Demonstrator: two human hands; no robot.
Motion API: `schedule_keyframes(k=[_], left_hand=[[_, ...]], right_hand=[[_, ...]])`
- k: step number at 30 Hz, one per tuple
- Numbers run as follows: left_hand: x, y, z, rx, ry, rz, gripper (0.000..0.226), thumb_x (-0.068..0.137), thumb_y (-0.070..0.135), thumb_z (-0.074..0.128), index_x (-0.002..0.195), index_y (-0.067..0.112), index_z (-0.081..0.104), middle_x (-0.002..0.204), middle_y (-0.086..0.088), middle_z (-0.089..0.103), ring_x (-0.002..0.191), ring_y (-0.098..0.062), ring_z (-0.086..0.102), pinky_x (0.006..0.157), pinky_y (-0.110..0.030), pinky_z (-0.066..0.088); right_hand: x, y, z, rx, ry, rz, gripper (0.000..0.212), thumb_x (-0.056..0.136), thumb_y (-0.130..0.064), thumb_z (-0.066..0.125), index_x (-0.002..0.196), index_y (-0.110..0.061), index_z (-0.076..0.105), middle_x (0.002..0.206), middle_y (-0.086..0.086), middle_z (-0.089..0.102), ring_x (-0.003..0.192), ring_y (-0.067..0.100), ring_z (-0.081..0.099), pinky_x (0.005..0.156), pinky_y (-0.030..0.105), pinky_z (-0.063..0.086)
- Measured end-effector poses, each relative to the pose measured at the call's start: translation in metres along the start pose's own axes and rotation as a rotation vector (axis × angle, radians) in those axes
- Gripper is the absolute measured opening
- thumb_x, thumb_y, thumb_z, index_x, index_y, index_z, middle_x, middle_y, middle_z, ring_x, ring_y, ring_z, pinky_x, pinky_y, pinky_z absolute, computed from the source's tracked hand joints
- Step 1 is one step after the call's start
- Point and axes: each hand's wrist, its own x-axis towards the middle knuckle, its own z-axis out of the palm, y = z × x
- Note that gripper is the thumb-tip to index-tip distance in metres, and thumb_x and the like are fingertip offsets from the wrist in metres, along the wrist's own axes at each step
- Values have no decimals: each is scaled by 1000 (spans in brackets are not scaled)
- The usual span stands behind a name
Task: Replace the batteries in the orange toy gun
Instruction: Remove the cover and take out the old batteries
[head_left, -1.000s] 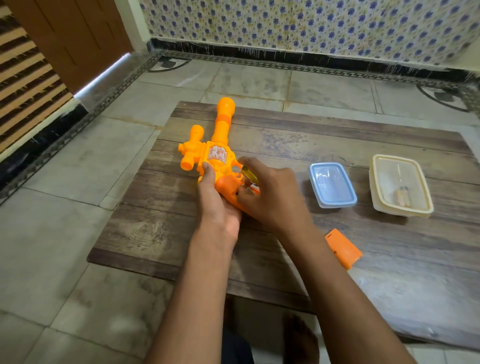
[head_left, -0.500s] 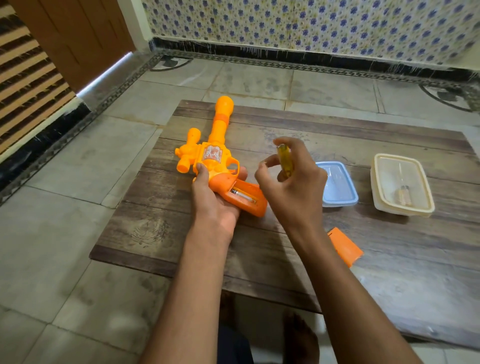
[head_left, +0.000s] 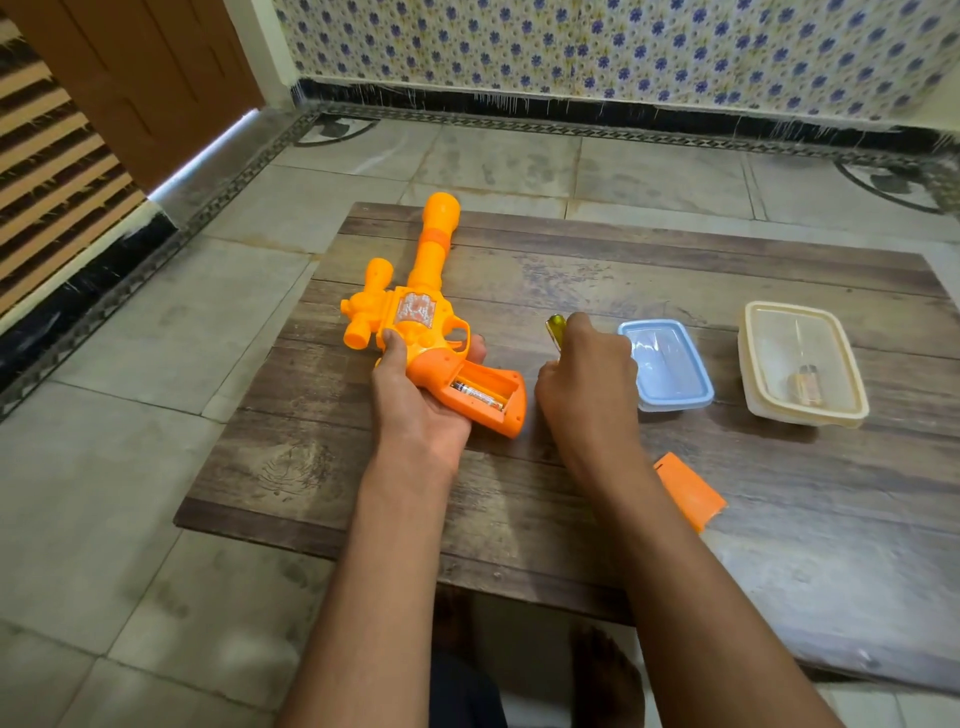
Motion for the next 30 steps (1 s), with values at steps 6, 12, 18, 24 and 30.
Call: schedule_keyframes(k=[6,12,18,24,30], left_hand=[[-3,0,1,14,2,-11,54,105,50,46,139,10,58,119,-19,70,91,-34,71,77,-42,59],[-1,1,-1,-13,10,-18,54,105,50,47,139,9,58,124,-21,70,94,-37,71,84,-46,58],[1,1,-1,-31,18,-26,54,105,50,47,138,9,59,134,-23,66,109,-43,66,102,-52,53],[-2,2,0,-31,27,-27,54,105,50,46,137,9,60,130,-23,68,102,-39,68,92,-48,56],[-6,4,2,-33,36,-41,52,106,50,45,137,11,60,118,-20,71,112,-42,66,86,-46,57]], right_hand=[[1,0,1,-39,11,22,20,91,8,49,109,-1,54,103,27,63,98,49,60,70,46,47],[9,6,7,78,8,-102,14,85,4,60,96,-5,58,90,24,68,87,46,61,63,40,45],[14,10,9,111,-39,-154,14,81,3,61,88,-9,57,89,17,72,85,40,64,70,49,55],[14,13,8,114,-45,-147,15,80,0,64,91,-8,59,92,17,72,87,39,64,72,49,54],[15,14,3,109,-53,-108,14,82,-4,70,94,-5,62,93,18,71,91,39,62,75,49,53]])
